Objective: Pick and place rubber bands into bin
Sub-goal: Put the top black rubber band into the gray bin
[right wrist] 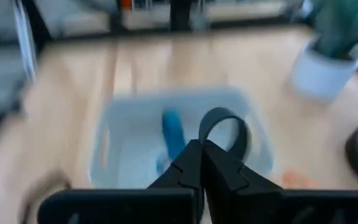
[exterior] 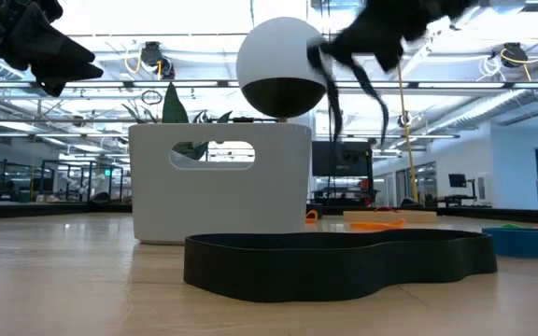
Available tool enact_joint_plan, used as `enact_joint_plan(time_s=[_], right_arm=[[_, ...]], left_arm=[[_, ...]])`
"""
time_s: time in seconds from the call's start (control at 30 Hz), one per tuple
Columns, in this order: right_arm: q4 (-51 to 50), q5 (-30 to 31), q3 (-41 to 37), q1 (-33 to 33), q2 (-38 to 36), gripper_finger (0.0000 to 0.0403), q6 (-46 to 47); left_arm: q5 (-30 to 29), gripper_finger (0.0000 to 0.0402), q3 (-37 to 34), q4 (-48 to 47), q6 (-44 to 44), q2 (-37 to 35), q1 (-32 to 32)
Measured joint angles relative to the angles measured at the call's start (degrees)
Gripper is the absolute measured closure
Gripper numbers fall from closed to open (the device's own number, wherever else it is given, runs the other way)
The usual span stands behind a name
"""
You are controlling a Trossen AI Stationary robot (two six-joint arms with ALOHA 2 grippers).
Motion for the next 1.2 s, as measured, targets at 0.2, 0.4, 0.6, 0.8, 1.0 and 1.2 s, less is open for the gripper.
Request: enact_joint_plan(time_s=[0.2,0.4,0.6,0.8,1.0,1.2], right_arm=[[7.2,0.0,0.1,-3.9,-8.3,0.0402,-2.8],[15.6,-0.3,0.1,-6.3,-11.0,0.0402,-9.3],[10.0,-0.5,3.9,-7.4,-10.0,0.0402,-12.3],[-1.8,-0.6,13.6,-7.7,-5.1,0.0403,-13.6],[-5.1,-5.8,21.6,-7.8,2.9,0.0403,-15.0],[-4.0,-8.2,23.6,-7.8,10.2,0.0403,-15.0]], left_arm=[[0.0,0.0236,0.0,0.1,0.1,0.0,0.0],[0.0,0.0236,0.0,0.1,0.1,0.0,0.0],[0.0,0.0236,0.0,0.1,0.1,0.0,0.0],[0.0,0.0236,0.0,0.1,0.1,0.0,0.0],[0.0,0.0236,0.0,0.1,0.1,0.0,0.0],[0.0,0.0236,0.0,0.0,0.1,0.0,0.0]])
